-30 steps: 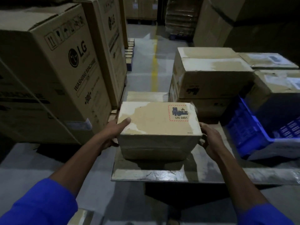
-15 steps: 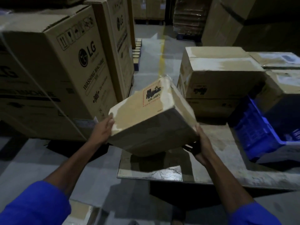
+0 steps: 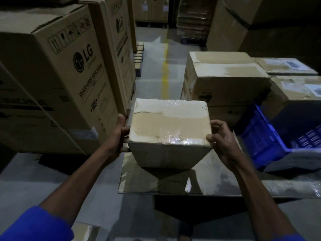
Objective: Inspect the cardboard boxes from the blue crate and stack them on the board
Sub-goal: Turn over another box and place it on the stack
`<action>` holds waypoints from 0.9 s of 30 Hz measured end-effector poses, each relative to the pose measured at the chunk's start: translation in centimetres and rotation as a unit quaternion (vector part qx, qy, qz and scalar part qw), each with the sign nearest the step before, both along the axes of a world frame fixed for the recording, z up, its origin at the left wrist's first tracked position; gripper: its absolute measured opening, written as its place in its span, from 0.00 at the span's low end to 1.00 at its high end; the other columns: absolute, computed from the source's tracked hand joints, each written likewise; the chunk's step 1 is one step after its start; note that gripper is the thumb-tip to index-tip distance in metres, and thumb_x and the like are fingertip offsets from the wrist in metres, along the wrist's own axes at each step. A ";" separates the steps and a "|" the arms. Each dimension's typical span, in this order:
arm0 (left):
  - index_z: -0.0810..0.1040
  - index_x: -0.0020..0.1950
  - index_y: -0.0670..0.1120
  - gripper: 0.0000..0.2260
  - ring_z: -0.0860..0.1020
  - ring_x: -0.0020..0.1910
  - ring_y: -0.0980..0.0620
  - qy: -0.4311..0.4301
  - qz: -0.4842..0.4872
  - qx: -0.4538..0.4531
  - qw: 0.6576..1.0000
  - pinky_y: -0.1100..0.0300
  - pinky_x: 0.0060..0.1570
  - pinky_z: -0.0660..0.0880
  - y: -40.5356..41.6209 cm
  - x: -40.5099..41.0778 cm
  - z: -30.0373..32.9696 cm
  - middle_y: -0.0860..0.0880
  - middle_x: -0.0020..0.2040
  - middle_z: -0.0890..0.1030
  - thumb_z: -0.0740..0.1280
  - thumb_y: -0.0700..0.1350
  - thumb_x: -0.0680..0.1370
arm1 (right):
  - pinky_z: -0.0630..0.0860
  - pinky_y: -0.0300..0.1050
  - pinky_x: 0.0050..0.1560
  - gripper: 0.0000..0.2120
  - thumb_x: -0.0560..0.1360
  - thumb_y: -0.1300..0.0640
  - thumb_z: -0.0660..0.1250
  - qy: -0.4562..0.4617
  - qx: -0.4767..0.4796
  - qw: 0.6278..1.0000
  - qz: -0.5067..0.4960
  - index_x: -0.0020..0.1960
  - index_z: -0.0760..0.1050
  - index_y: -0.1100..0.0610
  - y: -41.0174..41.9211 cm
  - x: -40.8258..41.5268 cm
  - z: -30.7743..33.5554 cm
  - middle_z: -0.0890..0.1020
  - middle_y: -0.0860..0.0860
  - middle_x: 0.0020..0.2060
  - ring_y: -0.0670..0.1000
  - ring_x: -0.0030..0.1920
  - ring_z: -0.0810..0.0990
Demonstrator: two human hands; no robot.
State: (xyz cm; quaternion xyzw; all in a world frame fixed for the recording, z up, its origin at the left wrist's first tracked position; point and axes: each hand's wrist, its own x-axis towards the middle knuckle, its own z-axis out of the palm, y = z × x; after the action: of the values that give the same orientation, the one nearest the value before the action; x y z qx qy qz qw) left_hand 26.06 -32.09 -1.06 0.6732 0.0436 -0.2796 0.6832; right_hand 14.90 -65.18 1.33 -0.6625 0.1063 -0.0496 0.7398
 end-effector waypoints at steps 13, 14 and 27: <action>0.74 0.73 0.57 0.44 0.79 0.64 0.37 0.021 -0.078 0.027 0.996 0.31 0.62 0.76 0.8 -0.1 0.3 0.47 0.63 0.84 0.78 0.72 0.60 | 0.70 0.62 0.70 0.18 0.82 0.42 0.64 0.098 0.108 0.989 -0.012 0.62 0.80 0.54 0.3 -0.2 -3.5 0.81 0.61 0.64 0.62 0.68 0.77; 0.75 0.72 0.57 0.44 0.80 0.63 0.38 0.023 -0.060 0.034 0.997 0.32 0.61 0.77 0.8 0.0 0.4 0.48 0.62 0.84 0.77 0.74 0.59 | 0.72 0.61 0.69 0.19 0.83 0.41 0.60 0.148 0.080 0.985 -0.026 0.62 0.80 0.53 0.4 0.3 -4.9 0.81 0.59 0.64 0.61 0.67 0.78; 0.68 0.79 0.50 0.19 0.74 0.66 0.44 -0.157 0.138 0.253 0.945 0.47 0.65 0.75 7.5 2.3 -0.7 0.46 0.71 0.74 0.55 0.51 0.88 | 0.73 0.61 0.62 0.21 0.80 0.40 0.65 0.186 0.217 0.956 -0.067 0.65 0.78 0.52 3.6 3.2 -9.6 0.77 0.60 0.67 0.62 0.64 0.76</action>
State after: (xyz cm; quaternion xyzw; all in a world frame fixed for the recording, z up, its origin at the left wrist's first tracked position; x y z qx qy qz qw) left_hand 28.35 -24.57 -1.76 0.8463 0.0978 -0.0528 0.5209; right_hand 18.14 -61.60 -8.24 -0.4749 0.2943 0.0497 0.8279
